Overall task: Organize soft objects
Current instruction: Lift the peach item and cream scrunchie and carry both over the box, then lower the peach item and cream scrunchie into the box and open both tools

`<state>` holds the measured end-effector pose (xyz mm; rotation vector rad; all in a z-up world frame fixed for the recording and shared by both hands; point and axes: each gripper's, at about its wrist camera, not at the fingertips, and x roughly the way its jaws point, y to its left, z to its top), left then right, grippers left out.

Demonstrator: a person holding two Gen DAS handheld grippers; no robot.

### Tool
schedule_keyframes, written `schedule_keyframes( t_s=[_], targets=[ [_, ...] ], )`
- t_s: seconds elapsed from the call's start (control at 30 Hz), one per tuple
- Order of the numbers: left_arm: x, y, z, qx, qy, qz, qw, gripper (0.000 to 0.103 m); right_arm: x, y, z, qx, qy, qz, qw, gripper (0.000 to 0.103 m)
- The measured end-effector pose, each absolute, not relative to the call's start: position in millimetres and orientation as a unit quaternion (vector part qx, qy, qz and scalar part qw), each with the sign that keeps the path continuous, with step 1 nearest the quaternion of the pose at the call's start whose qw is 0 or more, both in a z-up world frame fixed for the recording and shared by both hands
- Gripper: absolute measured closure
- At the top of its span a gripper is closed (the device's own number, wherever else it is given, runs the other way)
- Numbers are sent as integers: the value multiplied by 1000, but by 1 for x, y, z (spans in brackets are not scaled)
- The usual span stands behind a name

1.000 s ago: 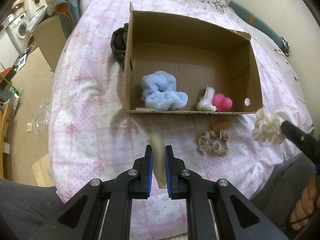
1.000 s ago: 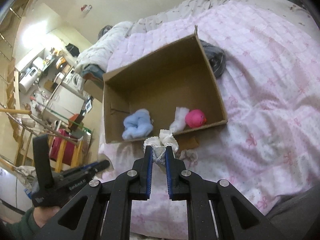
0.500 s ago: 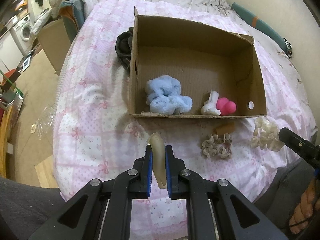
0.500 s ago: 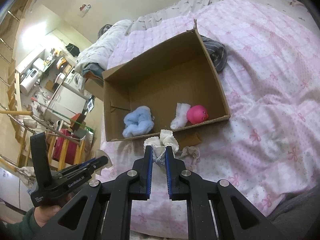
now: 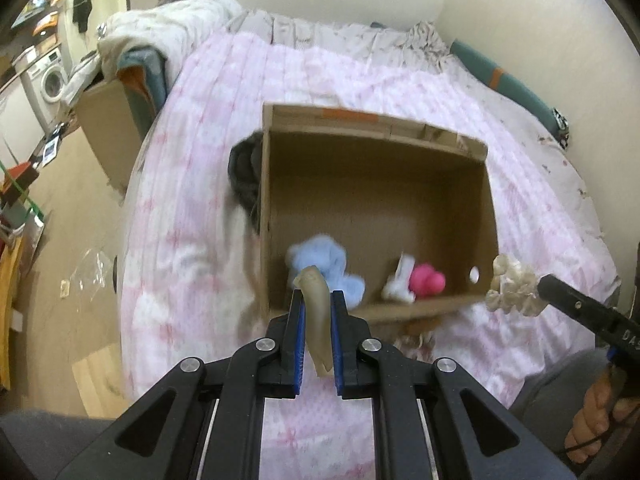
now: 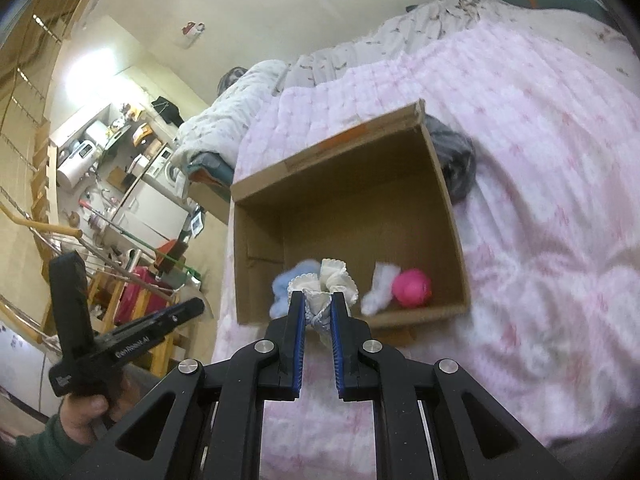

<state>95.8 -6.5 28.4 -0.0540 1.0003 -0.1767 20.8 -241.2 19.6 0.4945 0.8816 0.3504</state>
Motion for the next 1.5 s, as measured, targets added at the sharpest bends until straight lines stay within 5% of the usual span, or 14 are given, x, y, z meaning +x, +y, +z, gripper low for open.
schedule_keyframes(
  t_s=[0.77,1.5],
  targets=[
    [170,-55,-44,35,485,-87,869,92,78,-238,-40,191,474,120,851,89],
    [167,-56,-38,11,467,-99,879,85,84,-233,-46,186,486,117,846,89]
  ],
)
